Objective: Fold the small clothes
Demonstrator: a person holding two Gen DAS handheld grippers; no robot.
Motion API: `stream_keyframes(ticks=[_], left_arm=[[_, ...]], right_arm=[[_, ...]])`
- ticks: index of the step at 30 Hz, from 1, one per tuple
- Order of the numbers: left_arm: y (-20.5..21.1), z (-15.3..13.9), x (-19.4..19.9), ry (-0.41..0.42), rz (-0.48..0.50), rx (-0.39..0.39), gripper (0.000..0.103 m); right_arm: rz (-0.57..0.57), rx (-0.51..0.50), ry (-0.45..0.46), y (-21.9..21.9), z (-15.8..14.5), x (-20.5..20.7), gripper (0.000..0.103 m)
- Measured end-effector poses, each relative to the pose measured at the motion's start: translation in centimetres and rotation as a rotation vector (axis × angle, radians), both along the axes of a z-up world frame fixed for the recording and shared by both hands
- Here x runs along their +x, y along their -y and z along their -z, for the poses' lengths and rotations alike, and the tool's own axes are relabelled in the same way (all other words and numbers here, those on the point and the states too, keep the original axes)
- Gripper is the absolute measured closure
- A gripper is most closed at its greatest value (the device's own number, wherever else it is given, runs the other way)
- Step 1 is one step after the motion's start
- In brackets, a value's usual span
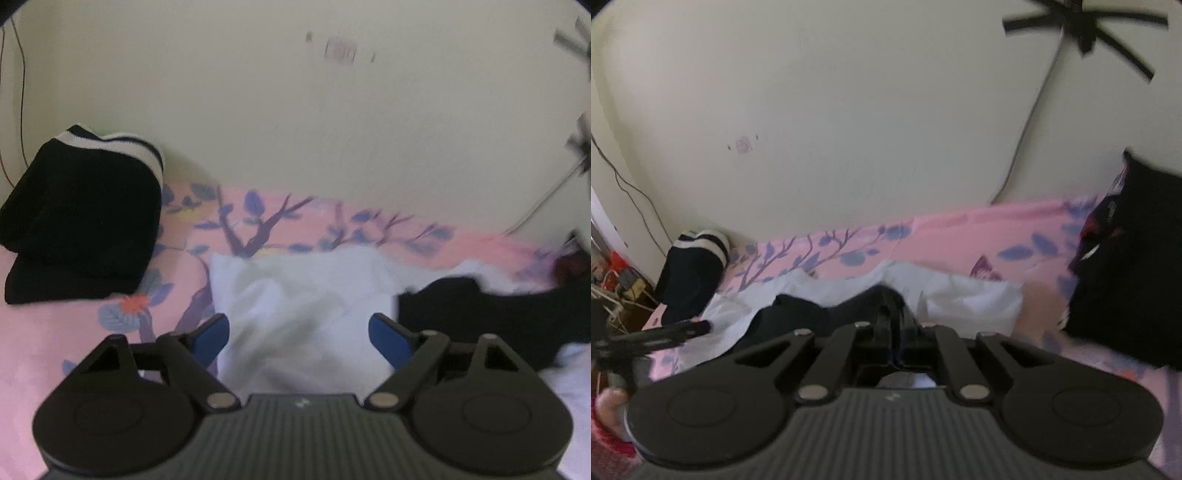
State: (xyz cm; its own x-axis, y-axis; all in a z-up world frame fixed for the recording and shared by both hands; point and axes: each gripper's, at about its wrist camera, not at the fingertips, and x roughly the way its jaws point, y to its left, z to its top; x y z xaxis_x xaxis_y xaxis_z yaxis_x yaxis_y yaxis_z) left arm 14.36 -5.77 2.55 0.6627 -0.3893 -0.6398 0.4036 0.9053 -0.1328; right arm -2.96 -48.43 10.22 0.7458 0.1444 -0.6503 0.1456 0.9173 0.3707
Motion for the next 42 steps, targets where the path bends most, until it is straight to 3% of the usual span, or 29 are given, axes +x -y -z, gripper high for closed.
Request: stream_keyframes(ticks=[1, 2, 3, 4, 7, 9, 12, 19, 23, 26, 28, 33, 35, 36, 37, 38, 39, 42], left_arm=[[0.3, 0.9, 0.6, -0.005, -0.019, 0.03, 0.018], [0.6, 2.0, 1.0, -0.017, -0.038, 0.058, 0.018], [0.5, 2.1, 1.1, -0.014, -0.038, 0.064, 0.016], [0.3, 1.9, 1.1, -0.008, -0.04, 0.041, 0.013], [-0.1, 2.2, 1.2, -0.027, -0.066, 0.034, 0.011], [0.0, 2.2, 1.3, -0.027, -0.066, 0.038, 0.01], [0.0, 2.2, 1.3, -0.024, -0.071, 0.051, 0.01], [-2.2, 1.9, 1.2, -0.03, -0.17, -0.049, 0.011], [-2.0, 1.9, 1.2, -0.026, -0.17, -0.038, 0.011], [-2.2, 1.9, 1.2, -0.026, -0.169, -0.05, 0.011], [-2.2, 1.9, 1.3, -0.027, -0.169, -0.056, 0.011], [-2.3, 1.9, 1.2, -0.026, -0.168, -0.058, 0.01], [-2.2, 2.0, 1.3, -0.026, -0.168, -0.055, 0.01], [-2.1, 2.0, 1.4, -0.027, -0.169, -0.046, 0.009], [-1.8, 2.0, 1.4, -0.026, -0.168, -0.029, 0.008], [-1.5, 2.0, 1.4, -0.025, -0.166, -0.011, 0.008], [-1.2, 2.0, 1.4, -0.024, -0.163, 0.004, 0.008], [-1.7, 2.0, 1.3, -0.032, -0.146, -0.024, 0.005]], right_arm=[[0.01, -0.014, -0.024, 0.0, 0.5, 0.5, 0.101], [0.025, -0.035, -0.053, 0.0, 1.4, 1.0, 0.069], [0.037, -0.054, -0.08, 0.2, 2.4, 1.4, 0.031], [0.072, -0.107, -0.092, 0.2, 3.1, 1.6, 0.029], [0.163, -0.267, -0.044, 0.4, 3.3, 0.9, 0.031], [0.203, -0.219, 0.015, 0.8, 2.4, -0.1, 0.034], [0.152, -0.199, 0.072, -0.3, 1.4, -0.9, 0.034], [0.054, -0.218, 0.043, -3.6, 2.2, 0.9, 0.04], [0.03, -0.213, -0.112, -3.3, 5.7, 3.6, 0.048], [0.036, -0.239, -0.125, -3.5, 5.0, 3.4, 0.053], [0.041, -0.245, -0.114, -3.7, 3.9, 2.2, 0.051], [0.019, -0.219, -0.033, -5.2, 1.4, -1.3, 0.035], [-0.004, -0.186, -0.055, -5.8, 2.1, -2.1, 0.038], [-0.02, -0.174, -0.102, -6.1, 3.3, -2.2, 0.047], [-0.031, -0.18, -0.15, -6.2, 4.7, -2.4, 0.047], [-0.026, -0.238, -0.113, -6.6, 4.7, -3.3, 0.054], [-0.02, -0.236, -0.115, -6.4, 4.2, -4.0, 0.055], [0.065, -0.123, -0.036, -4.8, 1.7, -7.8, 0.046]])
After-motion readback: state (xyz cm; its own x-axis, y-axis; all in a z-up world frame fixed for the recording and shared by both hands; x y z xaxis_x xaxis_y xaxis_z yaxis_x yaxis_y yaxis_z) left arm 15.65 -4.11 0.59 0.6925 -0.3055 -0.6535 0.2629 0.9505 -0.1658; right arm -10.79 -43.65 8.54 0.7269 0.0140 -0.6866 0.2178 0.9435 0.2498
